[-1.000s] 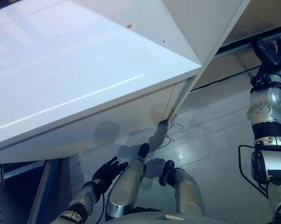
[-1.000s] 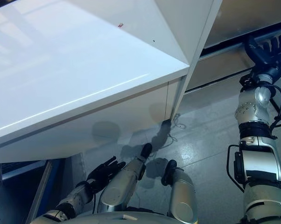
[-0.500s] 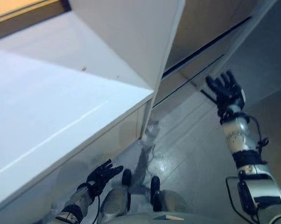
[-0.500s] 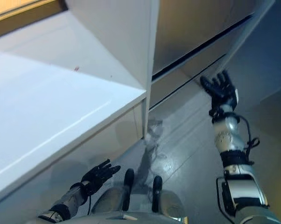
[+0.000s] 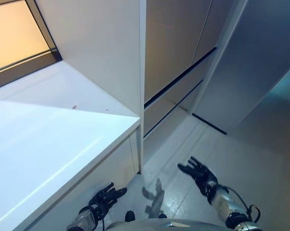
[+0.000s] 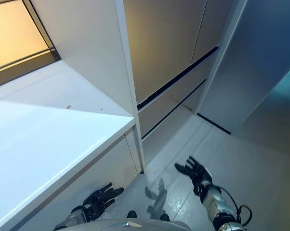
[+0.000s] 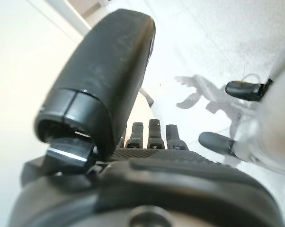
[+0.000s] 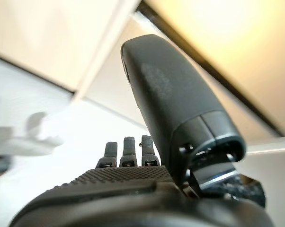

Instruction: Put drinks into fridge and close the fridge

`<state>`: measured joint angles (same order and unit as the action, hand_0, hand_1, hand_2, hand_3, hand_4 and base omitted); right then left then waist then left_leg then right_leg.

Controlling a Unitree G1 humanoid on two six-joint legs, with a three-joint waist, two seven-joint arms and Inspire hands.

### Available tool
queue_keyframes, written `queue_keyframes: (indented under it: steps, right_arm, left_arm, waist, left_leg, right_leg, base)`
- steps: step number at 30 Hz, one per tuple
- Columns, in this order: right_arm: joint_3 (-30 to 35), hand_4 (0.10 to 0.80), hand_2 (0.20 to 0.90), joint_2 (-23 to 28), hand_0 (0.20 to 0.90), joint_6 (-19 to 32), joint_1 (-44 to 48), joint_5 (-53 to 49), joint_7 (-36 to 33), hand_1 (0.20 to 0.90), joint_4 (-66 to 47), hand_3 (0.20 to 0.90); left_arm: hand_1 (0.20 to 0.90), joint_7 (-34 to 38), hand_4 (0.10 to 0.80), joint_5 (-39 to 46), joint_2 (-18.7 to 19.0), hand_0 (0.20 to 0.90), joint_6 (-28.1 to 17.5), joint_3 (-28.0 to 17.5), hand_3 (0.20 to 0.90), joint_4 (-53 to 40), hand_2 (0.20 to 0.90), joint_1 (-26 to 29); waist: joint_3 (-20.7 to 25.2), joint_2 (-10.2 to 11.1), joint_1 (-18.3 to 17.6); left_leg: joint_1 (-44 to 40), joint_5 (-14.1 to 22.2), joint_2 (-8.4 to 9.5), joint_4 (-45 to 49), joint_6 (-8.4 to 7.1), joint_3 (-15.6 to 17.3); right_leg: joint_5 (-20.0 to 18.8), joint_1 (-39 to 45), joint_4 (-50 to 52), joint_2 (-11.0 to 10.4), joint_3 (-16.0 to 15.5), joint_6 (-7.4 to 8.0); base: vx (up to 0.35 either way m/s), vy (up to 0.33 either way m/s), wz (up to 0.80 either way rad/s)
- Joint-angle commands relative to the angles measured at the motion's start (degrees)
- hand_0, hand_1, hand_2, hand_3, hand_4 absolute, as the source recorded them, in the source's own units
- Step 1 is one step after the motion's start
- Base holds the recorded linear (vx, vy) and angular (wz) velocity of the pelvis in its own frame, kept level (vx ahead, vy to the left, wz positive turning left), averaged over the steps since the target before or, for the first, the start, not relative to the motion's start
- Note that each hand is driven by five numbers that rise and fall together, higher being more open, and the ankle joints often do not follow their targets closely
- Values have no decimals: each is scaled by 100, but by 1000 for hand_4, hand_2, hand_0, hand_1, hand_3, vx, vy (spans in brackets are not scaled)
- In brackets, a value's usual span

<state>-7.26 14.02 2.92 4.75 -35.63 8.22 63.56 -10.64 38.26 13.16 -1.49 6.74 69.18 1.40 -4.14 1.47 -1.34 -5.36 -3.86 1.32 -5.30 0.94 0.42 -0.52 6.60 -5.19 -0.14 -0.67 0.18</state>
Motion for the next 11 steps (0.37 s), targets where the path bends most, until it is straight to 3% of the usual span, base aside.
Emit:
queue_keyframes:
  steps: [1,11]
  right_arm:
    - [302,800,900,78,900,368,188,89,122,900,290,900]
    - [311,800,900,-91,900,32,4,659,428,900,1015,900]
  left_arm:
    - [900,-283,800,-101,66,900,-358,-154,900,404,900,137]
    - [900,-352,800,-207,7,900,-341,-308,900,624,900,116]
  waist:
    - [282,72,39]
    - [331,-8,55]
  left_leg:
    - [11,458,155,233,144,221]
    - [-44,425,186,181,154,138]
  right_leg:
    - [-212,-274,215,58,-45,55]
    - [-231,-193,155,48,-98,47]
  base:
    - [38,20,-7]
    - [-26,12,-1]
